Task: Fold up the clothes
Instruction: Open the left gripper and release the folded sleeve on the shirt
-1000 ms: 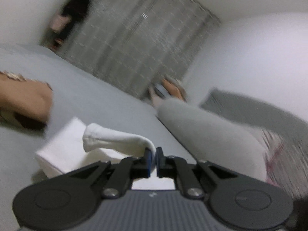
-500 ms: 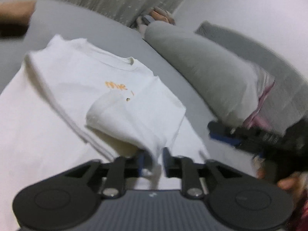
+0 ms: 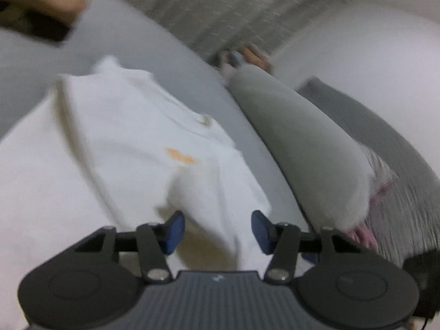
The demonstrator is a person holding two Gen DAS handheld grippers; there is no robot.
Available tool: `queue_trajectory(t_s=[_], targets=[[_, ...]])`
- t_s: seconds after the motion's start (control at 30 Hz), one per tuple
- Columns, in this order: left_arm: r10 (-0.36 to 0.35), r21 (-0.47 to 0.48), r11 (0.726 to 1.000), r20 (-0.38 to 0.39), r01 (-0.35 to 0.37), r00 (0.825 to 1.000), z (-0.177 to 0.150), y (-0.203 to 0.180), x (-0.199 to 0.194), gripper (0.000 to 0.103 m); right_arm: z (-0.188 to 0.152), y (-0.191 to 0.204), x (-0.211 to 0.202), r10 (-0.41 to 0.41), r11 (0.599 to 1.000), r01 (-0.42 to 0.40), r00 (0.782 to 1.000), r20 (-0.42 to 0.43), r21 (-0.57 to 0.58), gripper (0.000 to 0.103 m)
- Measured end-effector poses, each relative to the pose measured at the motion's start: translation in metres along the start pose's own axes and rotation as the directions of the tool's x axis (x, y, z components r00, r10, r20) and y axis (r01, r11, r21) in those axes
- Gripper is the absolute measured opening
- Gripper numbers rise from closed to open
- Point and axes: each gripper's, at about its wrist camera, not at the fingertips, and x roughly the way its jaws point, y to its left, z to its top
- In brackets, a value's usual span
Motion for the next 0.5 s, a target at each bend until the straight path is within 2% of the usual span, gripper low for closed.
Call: queue_trajectory(t_s=[0.07,0.13,0.2,0.3,0.47,0.5], targets=[[-0.043,0.089,0.995,-0.052,0.048,0.998,-0.007,-0.016,0.005,0.048,0.002,-0.003,-0.003,-0.008,1.000,0.008,1.000,0.010,0.007,0.054],[-0.076,0.180,0.978,-0.142,0.102,0.987,-0.016,-0.028,0.011,0.049,0.004,-0.007,-0.006,-0.017,1.000,0.017,1.000,0.022,0.019,0.054],[-0.099,0.266,0.950,-0.239,0.163,0.966,-0.025,-0.041,0.016,0.051,0.006,-0.011,-0.009,-0.021,0.999,0.020,0.999,0.033,0.038,0.054],[-0.113,0.338,0.912,-0.334,0.231,0.936,-0.036,-0.050,0.018,0.051,0.007,-0.019,-0.012,-0.028,0.997,0.025,0.999,0.041,0.069,0.054],[-0.097,0.347,0.913,-0.329,0.216,0.939,-0.031,-0.043,0.007,0.057,0.004,-0.022,-0.015,-0.029,0.997,0.027,0.999,0.033,0.069,0.054],[-0.081,0.343,0.920,-0.313,0.192,0.946,-0.026,-0.039,0.005,0.058,0.003,-0.022,-0.014,-0.027,0.998,0.025,0.999,0.026,0.066,0.054]])
